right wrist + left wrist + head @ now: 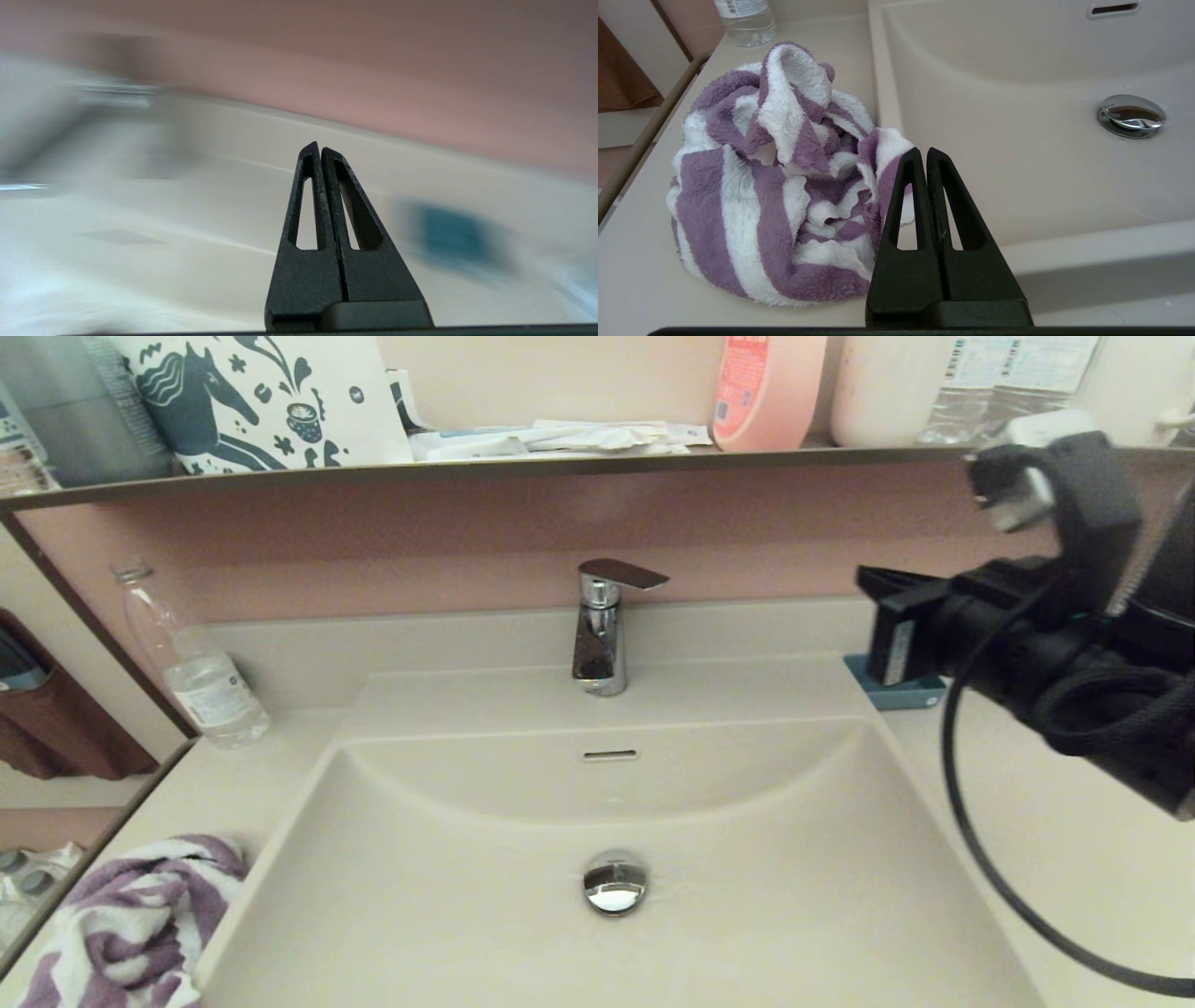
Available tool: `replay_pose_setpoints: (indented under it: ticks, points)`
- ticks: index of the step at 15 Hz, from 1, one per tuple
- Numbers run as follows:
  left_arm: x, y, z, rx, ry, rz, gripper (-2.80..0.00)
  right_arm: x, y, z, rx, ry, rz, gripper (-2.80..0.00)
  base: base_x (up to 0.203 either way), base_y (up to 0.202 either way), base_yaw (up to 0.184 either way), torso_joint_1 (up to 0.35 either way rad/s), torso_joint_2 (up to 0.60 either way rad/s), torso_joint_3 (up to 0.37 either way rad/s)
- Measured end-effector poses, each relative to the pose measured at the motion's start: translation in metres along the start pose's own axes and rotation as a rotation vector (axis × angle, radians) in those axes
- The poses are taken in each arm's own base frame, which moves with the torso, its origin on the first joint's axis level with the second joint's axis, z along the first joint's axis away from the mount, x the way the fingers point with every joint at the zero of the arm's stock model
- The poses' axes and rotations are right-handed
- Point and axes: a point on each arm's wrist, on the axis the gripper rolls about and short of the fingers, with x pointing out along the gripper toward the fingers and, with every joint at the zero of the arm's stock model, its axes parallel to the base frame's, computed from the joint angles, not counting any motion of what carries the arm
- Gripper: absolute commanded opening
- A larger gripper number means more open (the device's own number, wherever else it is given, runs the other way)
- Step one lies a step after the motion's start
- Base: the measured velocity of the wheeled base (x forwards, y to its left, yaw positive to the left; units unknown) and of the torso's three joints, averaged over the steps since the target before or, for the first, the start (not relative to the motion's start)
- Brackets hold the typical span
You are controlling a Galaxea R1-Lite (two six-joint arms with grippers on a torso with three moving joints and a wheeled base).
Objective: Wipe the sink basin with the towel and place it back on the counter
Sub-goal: Pick up the cloth
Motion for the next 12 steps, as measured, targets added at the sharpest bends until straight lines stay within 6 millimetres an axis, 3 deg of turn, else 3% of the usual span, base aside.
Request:
replay_pose_setpoints:
  ticks: [6,9,12]
  points:
    - [0.0,0.0,0.0,0.0,0.0,0.0,-2.8,-0.113,-0.092,-0.009,0.109,-0.101,-0.41,-2.8,0.0,0.0,0.0,0.0,0.0,0.0]
    - [0.0,0.0,0.0,0.0,0.0,0.0,-2.8,-0.175,-0.104,-0.016,0.142,-0.197,-0.539,-2.8,0.0,0.0,0.0,0.0,0.0,0.0]
    - [0.0,0.0,0.0,0.0,-0.001,-0.001,-2.8,-0.231,-0.101,-0.035,0.172,-0.268,-0.641,-2.8,0.0,0.0,0.0,0.0,0.0,0.0]
